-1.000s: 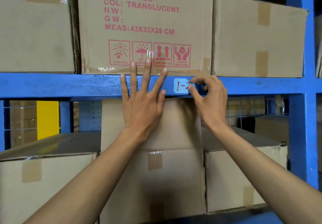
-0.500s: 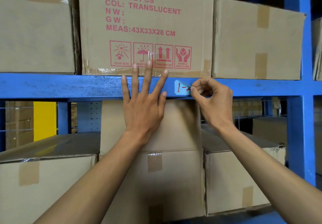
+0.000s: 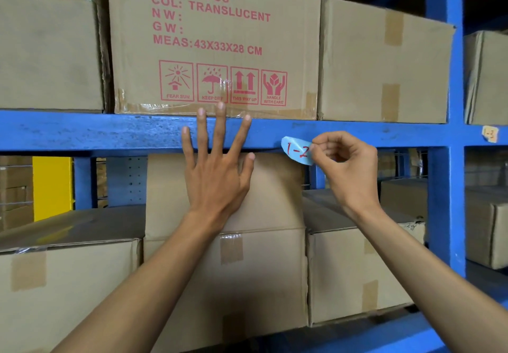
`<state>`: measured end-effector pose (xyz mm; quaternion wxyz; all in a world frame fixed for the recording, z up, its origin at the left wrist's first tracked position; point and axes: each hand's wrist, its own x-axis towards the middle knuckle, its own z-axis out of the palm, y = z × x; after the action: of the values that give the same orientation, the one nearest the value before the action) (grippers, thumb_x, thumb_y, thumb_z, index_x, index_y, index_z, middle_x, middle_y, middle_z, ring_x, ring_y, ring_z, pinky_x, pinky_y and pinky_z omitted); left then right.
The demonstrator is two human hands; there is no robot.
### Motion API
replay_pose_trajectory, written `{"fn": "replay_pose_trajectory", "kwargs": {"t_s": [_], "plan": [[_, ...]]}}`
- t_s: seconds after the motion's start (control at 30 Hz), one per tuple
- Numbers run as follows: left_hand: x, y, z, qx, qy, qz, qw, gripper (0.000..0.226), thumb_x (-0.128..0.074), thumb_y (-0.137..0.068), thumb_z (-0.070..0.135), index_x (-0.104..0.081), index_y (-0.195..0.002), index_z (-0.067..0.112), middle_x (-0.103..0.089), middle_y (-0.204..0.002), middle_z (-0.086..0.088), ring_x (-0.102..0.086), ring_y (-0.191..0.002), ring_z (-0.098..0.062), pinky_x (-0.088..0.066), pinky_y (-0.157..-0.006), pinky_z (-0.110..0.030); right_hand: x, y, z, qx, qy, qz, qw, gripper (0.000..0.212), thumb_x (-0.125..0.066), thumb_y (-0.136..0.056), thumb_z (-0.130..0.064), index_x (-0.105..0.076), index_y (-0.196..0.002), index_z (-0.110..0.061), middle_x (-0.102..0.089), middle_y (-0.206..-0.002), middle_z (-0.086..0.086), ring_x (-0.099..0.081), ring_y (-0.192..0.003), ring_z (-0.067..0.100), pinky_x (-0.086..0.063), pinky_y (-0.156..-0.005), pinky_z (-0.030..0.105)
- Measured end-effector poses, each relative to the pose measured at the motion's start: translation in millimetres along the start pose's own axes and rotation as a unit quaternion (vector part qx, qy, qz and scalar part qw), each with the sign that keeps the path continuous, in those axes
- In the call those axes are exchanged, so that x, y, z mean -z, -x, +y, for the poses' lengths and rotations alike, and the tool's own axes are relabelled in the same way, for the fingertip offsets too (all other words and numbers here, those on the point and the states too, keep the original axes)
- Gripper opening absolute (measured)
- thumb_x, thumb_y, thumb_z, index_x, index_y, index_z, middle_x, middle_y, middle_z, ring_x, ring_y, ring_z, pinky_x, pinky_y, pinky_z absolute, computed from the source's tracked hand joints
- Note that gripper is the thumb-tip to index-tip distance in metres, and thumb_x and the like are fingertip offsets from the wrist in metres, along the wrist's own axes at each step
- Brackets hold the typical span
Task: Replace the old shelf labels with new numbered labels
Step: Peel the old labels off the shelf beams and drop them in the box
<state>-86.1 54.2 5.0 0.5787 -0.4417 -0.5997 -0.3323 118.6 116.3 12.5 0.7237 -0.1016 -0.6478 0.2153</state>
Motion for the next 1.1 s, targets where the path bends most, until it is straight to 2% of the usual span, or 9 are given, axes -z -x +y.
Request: {"fn": "replay_pose_trajectory", "kwargs": {"t_s": [0.23, 0.33, 0.4, 0.53, 0.63, 0.77, 0.9, 0.93, 1.1], "plan": [[-5, 42, 47, -0.048, 0.102, -0.051, 0.992, 0.07, -0.046, -0.09, 0.045, -0.022, -0.155, 0.036, -0.004, -0.168, -0.011, 0.003, -0.154, -0.036, 0.004, -0.121, -0.057, 38, 25, 26, -0.064, -0.006, 0.026, 0.998, 0.011, -0.072, -0.084, 0.001, -0.073, -0.094, -0.005, -0.067, -0.076, 0.002, -0.059, -0.07, 0.007, -0.056, -0.072, 0.017], [-16, 83, 76, -0.062, 0.175, -0.14, 0.973, 0.068, -0.043, -0.092, 0.046, -0.02, -0.155, 0.038, -0.001, -0.169, -0.008, 0.005, -0.155, -0.032, 0.003, -0.121, -0.053, 60, 46, 42, -0.107, 0.004, 0.036, 0.994, 0.017, -0.072, -0.083, 0.005, -0.073, -0.091, -0.011, -0.063, -0.07, -0.003, -0.056, -0.068, 0.005, -0.055, -0.073, 0.019], [-26, 115, 97, -0.063, 0.219, -0.225, 0.947, 0.066, -0.04, -0.094, 0.05, -0.018, -0.155, 0.038, -0.001, -0.169, -0.006, 0.008, -0.154, -0.028, 0.002, -0.123, -0.052, 77, 64, 56, -0.143, 0.015, 0.047, 0.988, 0.024, -0.071, -0.08, 0.011, -0.071, -0.089, -0.012, -0.062, -0.067, -0.005, -0.055, -0.062, 0.0, -0.053, -0.069, 0.013], [-42, 174, 138, -0.074, 0.277, -0.373, 0.882, 0.065, -0.037, -0.097, 0.055, -0.017, -0.156, 0.035, -0.003, -0.169, -0.003, 0.008, -0.155, -0.023, 0.004, -0.123, -0.045, 120, 107, 84, -0.225, 0.042, 0.058, 0.972, 0.028, -0.07, -0.077, 0.017, -0.066, -0.098, 0.0, -0.062, -0.067, 0.003, -0.063, -0.059, -0.003, -0.054, -0.062, 0.013], [-51, 206, 170, -0.093, 0.299, -0.436, 0.844, 0.066, -0.039, -0.098, 0.052, -0.019, -0.156, 0.029, -0.009, -0.168, -0.005, -0.001, -0.155, -0.024, -0.003, -0.124, -0.039, 152, 140, 103, -0.276, 0.063, 0.068, 0.957, 0.029, -0.071, -0.076, 0.016, -0.067, -0.099, -0.001, -0.064, -0.07, 0.006, -0.064, -0.06, -0.002, -0.053, -0.06, 0.013], [-62, 239, 210, -0.116, 0.308, -0.533, 0.779, 0.067, -0.039, -0.1, 0.047, -0.013, -0.157, 0.025, -0.009, -0.168, -0.006, -0.008, -0.154, -0.026, -0.018, -0.123, -0.045, 192, 175, 123, -0.323, 0.093, 0.095, 0.937, 0.033, -0.071, -0.075, 0.017, -0.068, -0.087, -0.013, -0.063, -0.07, 0.003, -0.063, -0.059, -0.004, -0.052, -0.061, 0.011], [-72, 267, 233, -0.13, 0.27, -0.596, 0.745, 0.066, -0.036, -0.102, 0.043, -0.006, -0.158, 0.025, -0.006, -0.168, -0.005, -0.012, -0.153, -0.026, -0.02, -0.121, -0.046, 225, 201, 137, -0.366, 0.105, 0.099, 0.919, 0.034, -0.072, -0.076, 0.015, -0.066, -0.086, -0.017, -0.067, -0.076, 0.002, -0.066, -0.062, 0.002, -0.054, -0.06, 0.019], [-73, 274, 241, -0.138, 0.254, -0.605, 0.742, 0.065, -0.035, -0.103, 0.042, -0.004, -0.158, 0.025, -0.006, -0.168, -0.005, -0.012, -0.153, -0.027, -0.019, -0.121, -0.046, 235, 206, 139, -0.376, 0.112, 0.101, 0.914, 0.032, -0.072, -0.076, 0.014, -0.067, -0.088, -0.015, -0.067, -0.076, 0.002, -0.066, -0.062, 0.002, -0.055, -0.06, 0.019], [-77, 289, 259, -0.172, 0.179, -0.562, 0.789, 0.072, -0.043, -0.1, 0.032, -0.001, -0.158, 0.024, -0.014, -0.166, -0.003, -0.019, -0.151, -0.027, -0.021, -0.121, -0.047, 266, 225, 148, -0.426, 0.106, 0.093, 0.894, 0.022, -0.072, -0.079, 0.012, -0.068, -0.095, -0.002, -0.066, -0.062, 0.0, -0.067, -0.061, 0.005, -0.055, -0.061, 0.016]]}}
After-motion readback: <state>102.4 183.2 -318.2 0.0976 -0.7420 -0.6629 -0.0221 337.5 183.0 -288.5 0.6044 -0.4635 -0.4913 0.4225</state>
